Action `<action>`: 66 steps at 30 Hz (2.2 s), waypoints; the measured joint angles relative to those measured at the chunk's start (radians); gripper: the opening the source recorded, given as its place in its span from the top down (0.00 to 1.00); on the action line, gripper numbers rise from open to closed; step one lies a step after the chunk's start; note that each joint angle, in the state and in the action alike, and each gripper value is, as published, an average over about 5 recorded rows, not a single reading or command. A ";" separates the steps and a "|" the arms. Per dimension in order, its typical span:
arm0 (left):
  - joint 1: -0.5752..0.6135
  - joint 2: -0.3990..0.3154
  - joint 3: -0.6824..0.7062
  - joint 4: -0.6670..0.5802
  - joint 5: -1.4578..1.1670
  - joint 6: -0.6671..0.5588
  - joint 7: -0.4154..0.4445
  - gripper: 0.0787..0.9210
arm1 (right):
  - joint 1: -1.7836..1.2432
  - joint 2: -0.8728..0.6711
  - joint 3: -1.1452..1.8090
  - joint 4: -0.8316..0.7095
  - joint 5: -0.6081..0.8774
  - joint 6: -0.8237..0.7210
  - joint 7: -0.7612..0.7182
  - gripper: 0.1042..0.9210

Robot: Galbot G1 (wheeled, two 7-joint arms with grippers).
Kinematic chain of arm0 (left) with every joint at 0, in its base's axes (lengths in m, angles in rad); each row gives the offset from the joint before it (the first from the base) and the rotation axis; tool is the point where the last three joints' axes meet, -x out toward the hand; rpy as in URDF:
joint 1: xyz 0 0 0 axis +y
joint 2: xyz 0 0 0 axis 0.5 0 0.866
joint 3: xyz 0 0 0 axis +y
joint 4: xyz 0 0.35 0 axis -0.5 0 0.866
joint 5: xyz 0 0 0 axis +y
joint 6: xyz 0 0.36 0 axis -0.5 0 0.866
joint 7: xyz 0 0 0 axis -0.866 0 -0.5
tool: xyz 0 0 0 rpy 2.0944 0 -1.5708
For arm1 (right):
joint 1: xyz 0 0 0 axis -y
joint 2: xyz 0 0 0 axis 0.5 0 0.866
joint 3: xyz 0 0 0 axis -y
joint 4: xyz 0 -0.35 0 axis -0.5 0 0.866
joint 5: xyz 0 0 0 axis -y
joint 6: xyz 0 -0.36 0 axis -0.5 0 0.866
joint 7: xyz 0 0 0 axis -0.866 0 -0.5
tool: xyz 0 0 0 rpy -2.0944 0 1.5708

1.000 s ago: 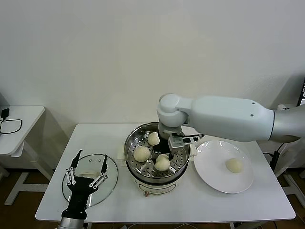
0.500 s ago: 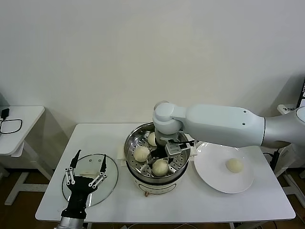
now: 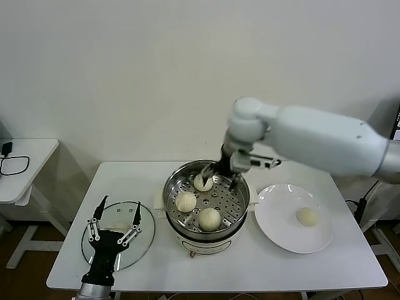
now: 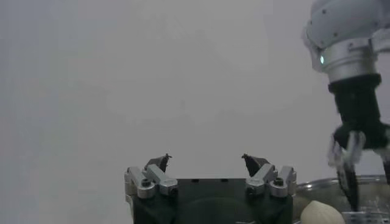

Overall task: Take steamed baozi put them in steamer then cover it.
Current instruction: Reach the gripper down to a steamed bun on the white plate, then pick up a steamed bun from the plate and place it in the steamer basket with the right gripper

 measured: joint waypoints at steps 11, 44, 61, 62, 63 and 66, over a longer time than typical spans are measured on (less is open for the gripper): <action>0.003 0.000 0.005 -0.009 0.002 0.003 0.001 0.12 | -0.003 -0.187 -0.031 -0.241 0.228 -0.333 -0.039 0.12; 0.008 -0.006 -0.012 0.013 0.004 0.005 0.003 0.12 | -0.502 -0.245 0.223 -0.609 0.061 -0.455 0.027 0.12; -0.008 -0.006 -0.017 0.040 0.000 0.004 0.003 0.12 | -0.533 -0.246 0.237 -0.610 0.047 -0.471 0.054 0.30; -0.009 -0.006 -0.016 0.040 0.000 0.004 0.002 0.12 | -0.531 -0.247 0.235 -0.607 0.047 -0.473 0.054 0.31; -0.010 -0.006 -0.016 0.040 0.000 0.004 0.002 0.12 | -0.530 -0.249 0.232 -0.604 0.048 -0.475 0.054 0.32; -0.010 -0.006 -0.015 0.040 -0.001 0.004 0.002 0.12 | -0.519 -0.254 0.221 -0.593 0.053 -0.480 0.052 0.34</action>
